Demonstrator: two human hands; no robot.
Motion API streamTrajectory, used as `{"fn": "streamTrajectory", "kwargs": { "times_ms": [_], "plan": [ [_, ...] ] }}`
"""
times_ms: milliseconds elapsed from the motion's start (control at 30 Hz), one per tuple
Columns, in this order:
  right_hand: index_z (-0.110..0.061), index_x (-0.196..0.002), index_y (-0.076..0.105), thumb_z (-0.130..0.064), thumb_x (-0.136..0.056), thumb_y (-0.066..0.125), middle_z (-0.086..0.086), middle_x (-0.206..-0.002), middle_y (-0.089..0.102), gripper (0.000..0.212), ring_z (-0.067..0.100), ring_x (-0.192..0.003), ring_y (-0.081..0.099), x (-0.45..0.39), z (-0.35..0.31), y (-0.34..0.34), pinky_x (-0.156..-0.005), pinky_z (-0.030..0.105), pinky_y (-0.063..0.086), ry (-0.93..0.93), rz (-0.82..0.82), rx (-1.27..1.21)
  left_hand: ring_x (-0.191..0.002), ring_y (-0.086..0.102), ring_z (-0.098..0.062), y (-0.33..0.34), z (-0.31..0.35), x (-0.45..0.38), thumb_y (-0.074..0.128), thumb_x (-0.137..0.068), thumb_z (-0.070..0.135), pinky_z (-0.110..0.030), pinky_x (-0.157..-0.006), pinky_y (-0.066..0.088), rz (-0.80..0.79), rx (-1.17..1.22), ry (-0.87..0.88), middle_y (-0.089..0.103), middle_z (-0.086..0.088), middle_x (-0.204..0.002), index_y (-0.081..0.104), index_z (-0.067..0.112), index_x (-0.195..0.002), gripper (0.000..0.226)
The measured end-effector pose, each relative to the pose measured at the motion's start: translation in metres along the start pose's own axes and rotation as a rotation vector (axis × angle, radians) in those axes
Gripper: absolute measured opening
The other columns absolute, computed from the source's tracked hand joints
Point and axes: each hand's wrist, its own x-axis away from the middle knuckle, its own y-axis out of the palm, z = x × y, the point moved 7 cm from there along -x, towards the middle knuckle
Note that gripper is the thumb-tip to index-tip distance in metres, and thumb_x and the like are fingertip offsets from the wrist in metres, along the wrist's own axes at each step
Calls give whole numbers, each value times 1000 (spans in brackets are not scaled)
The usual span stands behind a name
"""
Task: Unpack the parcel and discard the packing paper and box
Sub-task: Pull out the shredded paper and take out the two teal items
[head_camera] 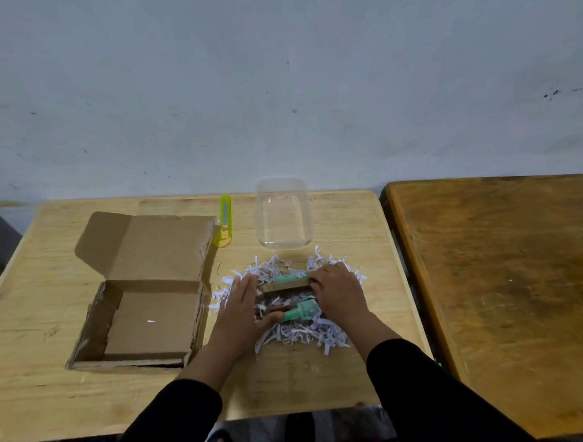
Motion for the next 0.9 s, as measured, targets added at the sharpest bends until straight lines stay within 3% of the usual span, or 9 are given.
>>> {"fn": "streamTrajectory", "kwargs": {
  "times_ms": [100, 233, 333, 400, 567, 667, 767, 900],
  "plan": [
    [-16, -112, 61, -16, -89, 51, 8, -117, 59, 25, 29, -115, 43, 0, 4, -2, -92, 39, 36, -3, -16, 8, -144, -11, -19, -1, 4, 0, 51, -72, 70, -40, -117, 5, -40, -15, 6, -5, -3, -158, 1, 11, -148, 109],
    [-8, -96, 67, -5, -83, 58, 12, -104, 61, 16, 32, -96, 55, 8, 2, -21, -80, 41, 47, -86, 149, -180, -144, -13, -20, -2, 4, -3, 66, -74, 52, -39, -117, 6, -50, -56, 26, -6, -3, -158, 0, 9, -148, 109],
    [-5, -94, 64, 3, -81, 60, 12, -108, 56, 16, 26, -86, 59, 14, 1, -35, -69, 26, 47, -100, 183, -317, -145, -11, -21, -1, 2, -3, 70, -71, 50, -42, -117, 9, -38, -70, 30, -4, -3, -158, 2, 9, -148, 110],
    [-3, -92, 64, 6, -78, 61, 13, -106, 57, 16, 24, -87, 58, 18, 4, -44, -70, 19, 42, -98, 195, -349, -145, -10, -23, -2, 2, -2, 71, -73, 47, -44, -118, 12, -23, -83, 28, -2, -4, -158, 4, 9, -148, 107],
    [-5, -84, 69, -1, -70, 72, 12, -91, 67, 15, 25, -85, 62, 26, 14, -47, -79, 36, 53, -89, 161, -394, -145, -10, -24, -2, 3, -2, 70, -74, 47, -42, -118, 11, -29, -103, 22, -2, -5, -158, 3, 8, -148, 106],
    [-8, -87, 70, -11, -72, 75, 12, -95, 70, 16, 25, -88, 64, 29, 23, -42, -85, 36, 53, 30, 78, -409, -145, -10, -23, -3, 5, -1, 71, -72, 49, -40, -118, 10, -26, -98, 15, -2, -5, -158, 3, 8, -148, 109],
    [-9, -83, 63, -10, -73, 74, 12, -89, 70, 15, 26, -87, 65, 30, 27, -40, -82, 39, 54, 89, 38, -445, -145, -11, -23, -3, 6, -1, 71, -72, 48, -39, -118, 8, -23, -96, 13, -3, -5, -158, 3, 8, -148, 110],
    [-10, -86, 59, -7, -69, 76, 3, -73, 61, 24, 18, -71, 60, 30, 35, -45, -64, 20, 47, 179, 76, -589, -145, -11, -23, -3, 7, -1, 72, -71, 48, -37, -118, 6, -17, -97, 11, -3, -5, -158, 3, 8, -148, 110]
  ]
}}
